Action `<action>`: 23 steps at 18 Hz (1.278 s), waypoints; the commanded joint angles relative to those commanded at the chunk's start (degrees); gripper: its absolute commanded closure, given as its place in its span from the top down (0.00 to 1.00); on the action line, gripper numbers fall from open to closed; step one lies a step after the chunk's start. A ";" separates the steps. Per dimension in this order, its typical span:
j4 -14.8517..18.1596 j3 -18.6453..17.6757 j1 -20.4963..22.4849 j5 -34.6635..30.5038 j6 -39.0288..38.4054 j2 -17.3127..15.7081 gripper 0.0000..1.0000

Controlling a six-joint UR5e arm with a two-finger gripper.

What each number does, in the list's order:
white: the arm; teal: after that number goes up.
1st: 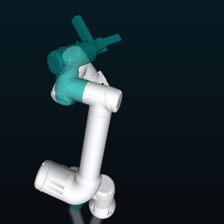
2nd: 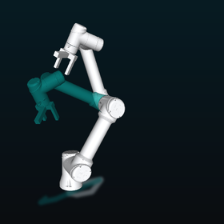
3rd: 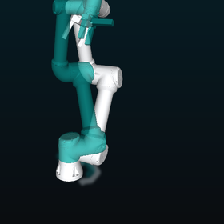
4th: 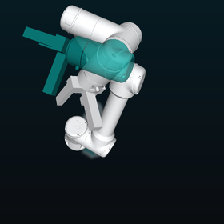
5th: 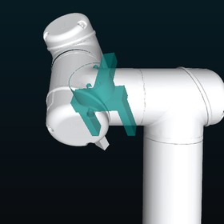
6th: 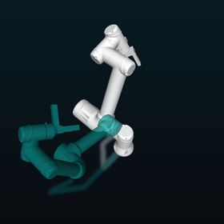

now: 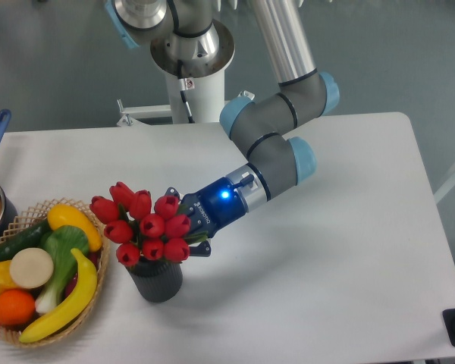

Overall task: Insert the flowers into the vase
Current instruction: 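Hold the bouquet in the vase and settle the stems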

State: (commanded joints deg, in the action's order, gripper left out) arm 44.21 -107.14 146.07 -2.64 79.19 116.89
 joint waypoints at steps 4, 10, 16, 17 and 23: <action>-0.09 -0.35 -0.09 0.00 0.00 0.00 0.23; -0.09 -0.44 -0.09 -1.49 0.09 0.00 0.24; -0.09 -0.71 -0.09 -1.58 0.18 0.09 0.25; -0.09 -0.71 -0.09 -1.58 0.09 0.09 0.25; -0.17 -0.79 -0.18 -1.58 0.09 0.26 0.30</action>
State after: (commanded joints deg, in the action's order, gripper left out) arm 44.03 -107.93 145.90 -4.22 79.28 117.16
